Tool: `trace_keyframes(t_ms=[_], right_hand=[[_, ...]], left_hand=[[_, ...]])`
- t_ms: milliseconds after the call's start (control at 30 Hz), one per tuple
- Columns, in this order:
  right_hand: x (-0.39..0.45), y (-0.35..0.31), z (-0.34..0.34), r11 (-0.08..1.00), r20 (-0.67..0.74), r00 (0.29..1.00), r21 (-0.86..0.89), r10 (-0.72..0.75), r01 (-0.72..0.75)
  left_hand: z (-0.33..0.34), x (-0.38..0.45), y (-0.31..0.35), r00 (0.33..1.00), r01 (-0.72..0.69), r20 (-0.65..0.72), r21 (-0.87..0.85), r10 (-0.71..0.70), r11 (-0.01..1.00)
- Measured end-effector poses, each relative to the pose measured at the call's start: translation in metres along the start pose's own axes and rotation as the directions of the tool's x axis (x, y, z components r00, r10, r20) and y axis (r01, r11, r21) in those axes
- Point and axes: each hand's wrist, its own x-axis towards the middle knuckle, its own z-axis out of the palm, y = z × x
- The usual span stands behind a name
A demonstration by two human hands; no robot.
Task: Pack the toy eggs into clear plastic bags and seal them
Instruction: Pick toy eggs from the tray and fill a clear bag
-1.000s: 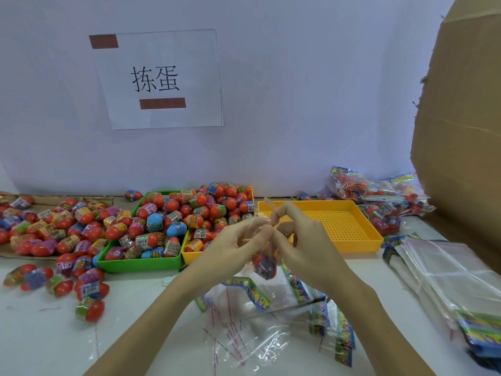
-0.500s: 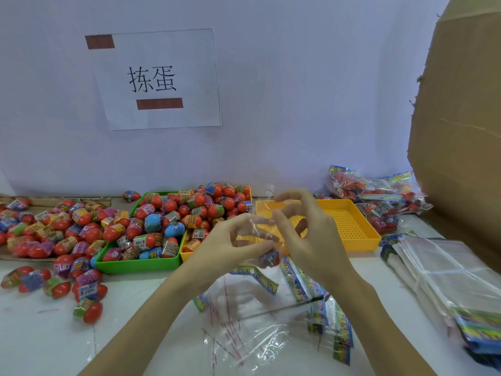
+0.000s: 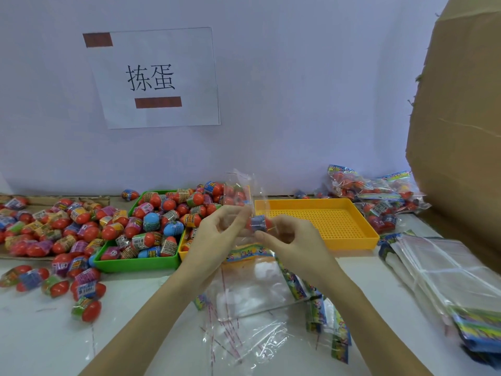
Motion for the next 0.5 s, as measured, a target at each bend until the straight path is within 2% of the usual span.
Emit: trace_keyframes(t_ms=[133, 300, 500], right_hand=[[0.0021, 0.0037, -0.0064, 1.000, -0.068, 0.998, 0.016, 0.007, -0.006], [0.0015, -0.0007, -0.0079, 0.988, 0.065, 0.998, 0.154, 0.015, -0.025], [-0.0003, -0.0007, -0.0046, 0.972, 0.007, 1.000, 0.236, -0.008, 0.006]], left_hand=[[-0.0042, 0.0009, 0.0019, 0.997, -0.011, 0.079, 0.009, 0.010, 1.000], [-0.0046, -0.0008, 0.0013, 0.995, -0.037, 0.089, 0.043, 0.033, 0.998], [-0.0061, -0.0005, 0.0011, 0.995, -0.033, 0.101, 0.081, 0.025, 0.996]])
